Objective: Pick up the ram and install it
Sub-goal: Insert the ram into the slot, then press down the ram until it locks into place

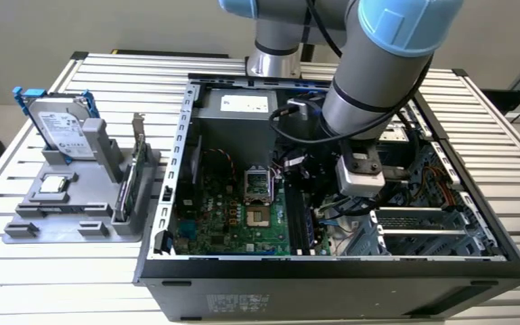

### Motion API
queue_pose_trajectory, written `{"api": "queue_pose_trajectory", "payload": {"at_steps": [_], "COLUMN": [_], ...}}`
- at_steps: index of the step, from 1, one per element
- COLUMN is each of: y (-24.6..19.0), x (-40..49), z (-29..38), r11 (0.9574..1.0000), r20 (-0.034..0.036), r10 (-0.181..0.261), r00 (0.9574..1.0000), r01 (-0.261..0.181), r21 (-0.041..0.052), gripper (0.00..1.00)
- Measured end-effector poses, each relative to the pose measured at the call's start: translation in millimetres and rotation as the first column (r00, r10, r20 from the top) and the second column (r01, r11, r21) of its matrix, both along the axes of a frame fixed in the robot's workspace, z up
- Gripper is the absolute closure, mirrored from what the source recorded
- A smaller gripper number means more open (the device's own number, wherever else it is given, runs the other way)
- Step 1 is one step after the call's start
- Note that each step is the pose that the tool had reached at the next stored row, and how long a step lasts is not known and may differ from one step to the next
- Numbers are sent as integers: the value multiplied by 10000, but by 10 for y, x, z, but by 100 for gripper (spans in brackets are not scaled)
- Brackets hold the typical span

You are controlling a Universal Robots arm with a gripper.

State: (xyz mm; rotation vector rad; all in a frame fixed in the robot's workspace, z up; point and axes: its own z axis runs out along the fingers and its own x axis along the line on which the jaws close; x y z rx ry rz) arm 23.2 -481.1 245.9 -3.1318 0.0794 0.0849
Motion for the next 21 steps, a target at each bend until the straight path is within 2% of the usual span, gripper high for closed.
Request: {"api": "queue_pose_trajectory", "payload": {"at_steps": [3, 5, 6, 21], "y": [-33, -38, -38, -38], "x": [1, 0, 1, 1], "z": [36, 38, 37, 38], "r11": [10000, 10000, 10000, 10000], "r20": [-21, -23, -23, -27], "r10": [-57, -59, -59, -63], "r00": [10000, 10000, 10000, 10000], "r01": [57, 59, 60, 63], "r21": [14, 15, 15, 15], "gripper": [0, 0, 100, 100]}}
